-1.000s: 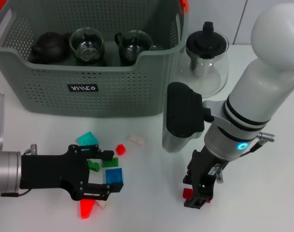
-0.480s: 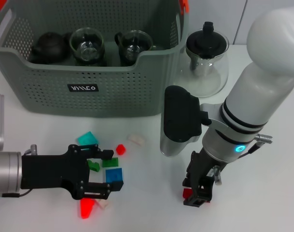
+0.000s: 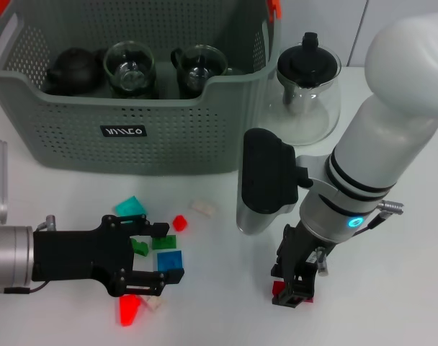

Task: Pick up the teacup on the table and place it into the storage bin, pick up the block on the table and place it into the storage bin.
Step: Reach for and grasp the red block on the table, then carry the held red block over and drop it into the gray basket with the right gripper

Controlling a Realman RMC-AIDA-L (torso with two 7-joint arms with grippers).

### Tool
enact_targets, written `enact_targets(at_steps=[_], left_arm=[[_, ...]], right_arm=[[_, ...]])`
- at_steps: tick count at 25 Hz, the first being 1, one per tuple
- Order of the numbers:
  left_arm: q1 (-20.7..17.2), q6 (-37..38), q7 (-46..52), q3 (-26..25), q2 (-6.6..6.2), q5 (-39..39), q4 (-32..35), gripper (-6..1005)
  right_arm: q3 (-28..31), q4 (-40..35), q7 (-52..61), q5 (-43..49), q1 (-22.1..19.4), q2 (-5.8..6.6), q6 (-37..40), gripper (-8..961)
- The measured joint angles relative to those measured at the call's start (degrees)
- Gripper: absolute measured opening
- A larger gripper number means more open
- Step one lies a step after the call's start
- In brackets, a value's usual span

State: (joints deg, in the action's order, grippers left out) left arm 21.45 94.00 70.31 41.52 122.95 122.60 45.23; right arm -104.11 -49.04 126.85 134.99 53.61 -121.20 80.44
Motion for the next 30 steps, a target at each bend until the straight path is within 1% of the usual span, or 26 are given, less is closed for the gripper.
enact_targets(at_steps=[7,14,18,21,22,23,24,26,29,30], left_arm=[[0.0,-0.7,-0.2,0.0,0.07,0.0,-0.1,811],[0.0,-0.7,-0.2,0.0,0.09,0.0,-0.1,811],[0.0,-0.7,-0.2,0.0,0.09,0.0,-0.1,811],[0.0,-0.7,-0.2,0.0,0.09,0.0,-0.1,811],[0.0,-0.7,-0.2,0.0,0.09,0.0,-0.1,811],[0.0,-0.7,-0.2,0.0,0.09,-0.1,-0.1,811],[-0.1,-0.6,-0.2,0.0,0.07,-0.1,-0.1,811],[-0.3,-0.4,-0.2,-0.3,-0.07,-0.1,-0.1,811],[-0.7,0.0,-0.2,-1.1,-0.21,0.2,0.0,811],[-1.0,0.0,-0.2,-1.5,-0.22,0.3,0.1,811]], right_arm=[[-0.8,-0.1,0.1,0.0,0.0,0.00,-0.6,455],[-2.5,-0.5,0.2,0.0,0.0,0.00,-0.6,360],[-2.6,-3.8,0.3,0.0,-1.3,0.21,0.1,273],[-1.5,-6.9,0.4,0.2,-2.5,0.48,1.2,205],[-1.0,-7.2,0.4,0.2,-2.6,0.52,1.7,205],[1.1,-8.0,0.0,0.3,-2.7,0.64,3.1,205],[1.1,-8.0,0.0,0.3,-2.7,0.64,3.1,205],[5.3,-9.5,-0.9,0.3,-2.7,0.70,6.1,205],[14.0,-13.1,-1.9,0.1,-2.3,0.77,11.0,205],[17.8,-14.5,-2.0,-0.3,-1.9,0.79,13.1,205]])
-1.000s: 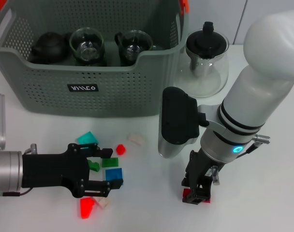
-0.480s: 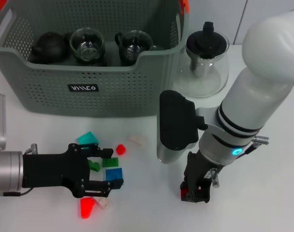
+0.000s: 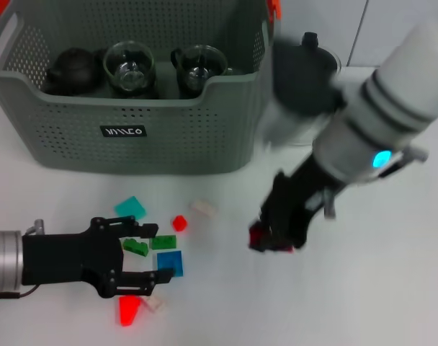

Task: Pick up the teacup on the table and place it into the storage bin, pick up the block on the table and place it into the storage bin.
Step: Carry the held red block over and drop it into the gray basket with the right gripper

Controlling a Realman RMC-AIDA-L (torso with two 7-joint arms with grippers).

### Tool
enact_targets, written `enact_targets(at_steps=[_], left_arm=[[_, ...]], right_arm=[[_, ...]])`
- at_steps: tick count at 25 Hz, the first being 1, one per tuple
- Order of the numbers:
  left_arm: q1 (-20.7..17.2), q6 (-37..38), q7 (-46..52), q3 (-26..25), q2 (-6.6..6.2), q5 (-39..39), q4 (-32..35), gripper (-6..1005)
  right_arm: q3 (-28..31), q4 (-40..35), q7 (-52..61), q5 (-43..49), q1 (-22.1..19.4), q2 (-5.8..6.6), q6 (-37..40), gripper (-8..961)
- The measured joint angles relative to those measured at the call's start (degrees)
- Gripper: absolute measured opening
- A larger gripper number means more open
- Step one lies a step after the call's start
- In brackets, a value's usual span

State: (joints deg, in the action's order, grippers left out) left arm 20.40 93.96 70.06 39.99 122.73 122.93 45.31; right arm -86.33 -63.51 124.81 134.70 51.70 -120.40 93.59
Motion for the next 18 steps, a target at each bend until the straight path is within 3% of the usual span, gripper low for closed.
enact_targets(at_steps=[5,8,9,12,13,14,17,18], left_arm=[[-1.7,0.3,-2.2,-3.1,-0.10,0.3,0.1,811],[-2.6,1.7,-2.7,-4.1,-0.16,0.4,0.3,811],[-2.7,2.2,-2.7,-4.3,-0.19,0.4,0.4,811],[-2.8,3.0,-2.8,-4.4,-0.23,0.7,0.5,812],[-2.7,3.0,-3.0,-4.4,-0.22,1.3,0.5,812],[-2.7,3.0,-3.0,-4.4,-0.22,1.3,0.5,812],[-2.4,2.8,-3.1,-4.4,-0.22,1.8,0.4,812],[-2.2,2.7,-3.2,-4.3,-0.22,1.8,0.4,812]], right_arm=[[16.2,-3.7,0.4,-5.5,4.2,0.05,8.5,205],[27.1,-5.8,2.3,-10.2,8.4,0.05,8.8,205],[27.1,-5.8,2.3,-10.2,8.4,0.05,8.8,205],[31.4,-6.4,3.8,-10.8,11.5,0.08,2.1,205],[31.0,-4.9,4.1,-10.1,13.3,0.05,-5.5,205],[31.0,-4.9,4.1,-10.1,13.3,0.05,-5.5,205],[27.5,1.8,2.9,-8.6,16.1,0.09,-17.9,205],[24.6,8.7,1.1,-7.4,18.8,0.07,-25.9,205]])
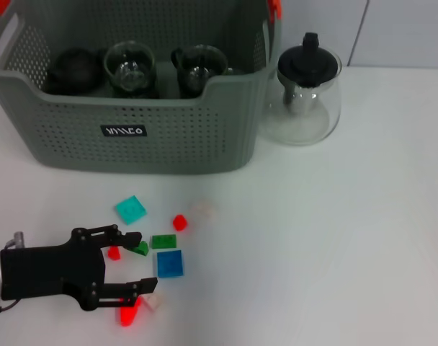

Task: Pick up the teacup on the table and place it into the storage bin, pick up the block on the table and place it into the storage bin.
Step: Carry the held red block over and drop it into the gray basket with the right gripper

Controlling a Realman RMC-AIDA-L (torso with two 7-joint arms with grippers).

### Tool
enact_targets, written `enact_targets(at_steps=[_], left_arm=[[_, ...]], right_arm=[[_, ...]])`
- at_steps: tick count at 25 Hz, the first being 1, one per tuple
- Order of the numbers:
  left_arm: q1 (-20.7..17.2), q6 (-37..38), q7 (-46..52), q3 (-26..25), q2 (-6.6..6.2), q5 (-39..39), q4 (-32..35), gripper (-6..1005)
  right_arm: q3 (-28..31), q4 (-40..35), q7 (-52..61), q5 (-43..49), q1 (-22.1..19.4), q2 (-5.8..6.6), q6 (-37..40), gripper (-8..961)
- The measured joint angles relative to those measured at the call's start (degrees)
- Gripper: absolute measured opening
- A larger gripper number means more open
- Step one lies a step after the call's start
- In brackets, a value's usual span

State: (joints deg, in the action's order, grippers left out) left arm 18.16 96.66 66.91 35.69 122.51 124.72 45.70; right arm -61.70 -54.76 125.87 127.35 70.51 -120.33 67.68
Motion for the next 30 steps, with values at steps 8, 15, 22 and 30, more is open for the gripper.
enact_targets(at_steps=[8,15,22,30], left_arm=[[1.1,0.1,-0.1,-0.1,0.01,0.0,-0.1,812],[3.7,-0.2,-0.1,0.2,-0.07,-0.3,-0.7,812],[4.5,-0.4,-0.1,0.1,0.08,-0.3,-1.3,812],[4.7,-0.4,-0.1,-0.1,0.22,-0.4,-1.4,812]], right_arm=[[-7.0,26.3,-10.0,0.0,9.1,-0.56,-29.2,206],[-12.0,31.3,-16.4,-8.9,7.7,-0.64,-36.1,206],[-15.9,31.8,-18.6,-12.6,7.0,-0.76,-37.2,206],[-19.1,31.8,-26.7,-23.5,5.8,-0.78,-37.9,206]])
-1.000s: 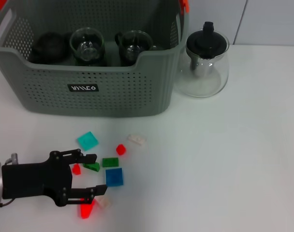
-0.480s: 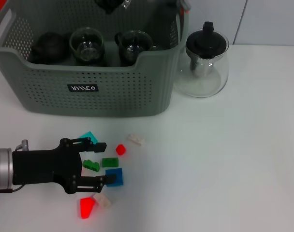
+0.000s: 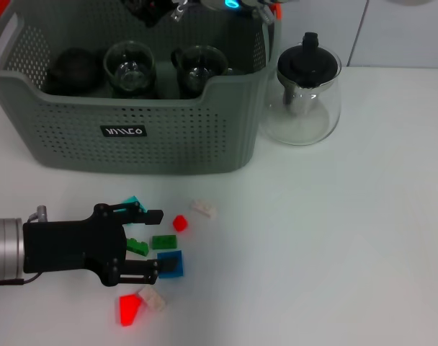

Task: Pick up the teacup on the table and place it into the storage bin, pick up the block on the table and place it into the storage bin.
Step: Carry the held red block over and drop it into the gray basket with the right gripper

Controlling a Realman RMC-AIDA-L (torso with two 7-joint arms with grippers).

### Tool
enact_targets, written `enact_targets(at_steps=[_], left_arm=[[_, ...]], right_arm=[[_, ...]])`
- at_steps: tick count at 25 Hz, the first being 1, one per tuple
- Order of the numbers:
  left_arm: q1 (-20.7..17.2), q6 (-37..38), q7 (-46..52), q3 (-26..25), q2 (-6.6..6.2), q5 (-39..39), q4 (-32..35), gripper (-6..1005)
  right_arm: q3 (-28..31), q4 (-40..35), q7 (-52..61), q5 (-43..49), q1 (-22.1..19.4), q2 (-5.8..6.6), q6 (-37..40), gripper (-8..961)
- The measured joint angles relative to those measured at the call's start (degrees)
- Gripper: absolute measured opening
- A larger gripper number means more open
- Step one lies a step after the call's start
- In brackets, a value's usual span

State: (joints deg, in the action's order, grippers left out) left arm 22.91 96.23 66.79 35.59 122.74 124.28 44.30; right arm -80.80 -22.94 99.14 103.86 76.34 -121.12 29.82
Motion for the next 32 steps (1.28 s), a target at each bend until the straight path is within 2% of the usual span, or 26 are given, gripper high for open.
enact_targets(at_steps=[5,18,22,26,29,32], left_arm=[[0.1,0.0,0.0,-0.1,0.17,0.0,0.0,812],[0.3,0.0,0.0,-0.1,0.23,0.0,0.0,812],[0.3,0.0,0.0,-0.1,0.22,0.0,0.0,812],[0.3,0.0,0.0,-0.1,0.22,0.0,0.0,812],[0.3,0.1,0.0,-0.1,0.22,0.0,0.0,812],[0.3,0.1,0.0,0.0,0.22,0.0,0.0,812]], right_arm=[[-1.3,0.0,-0.9,-1.5,-0.6,0.00,-0.3,206],[-4.6,-0.7,0.7,-1.6,-0.8,0.07,0.2,371],[-4.1,-3.4,0.7,-1.7,-2.1,0.32,1.6,541],[-1.0,-13.8,0.7,-1.8,-8.5,0.71,9.5,706],[4.9,-22.8,0.7,-2.5,-14.3,0.85,19.7,827],[12.0,-28.4,0.7,-4.8,-18.7,1.39,32.5,836]])
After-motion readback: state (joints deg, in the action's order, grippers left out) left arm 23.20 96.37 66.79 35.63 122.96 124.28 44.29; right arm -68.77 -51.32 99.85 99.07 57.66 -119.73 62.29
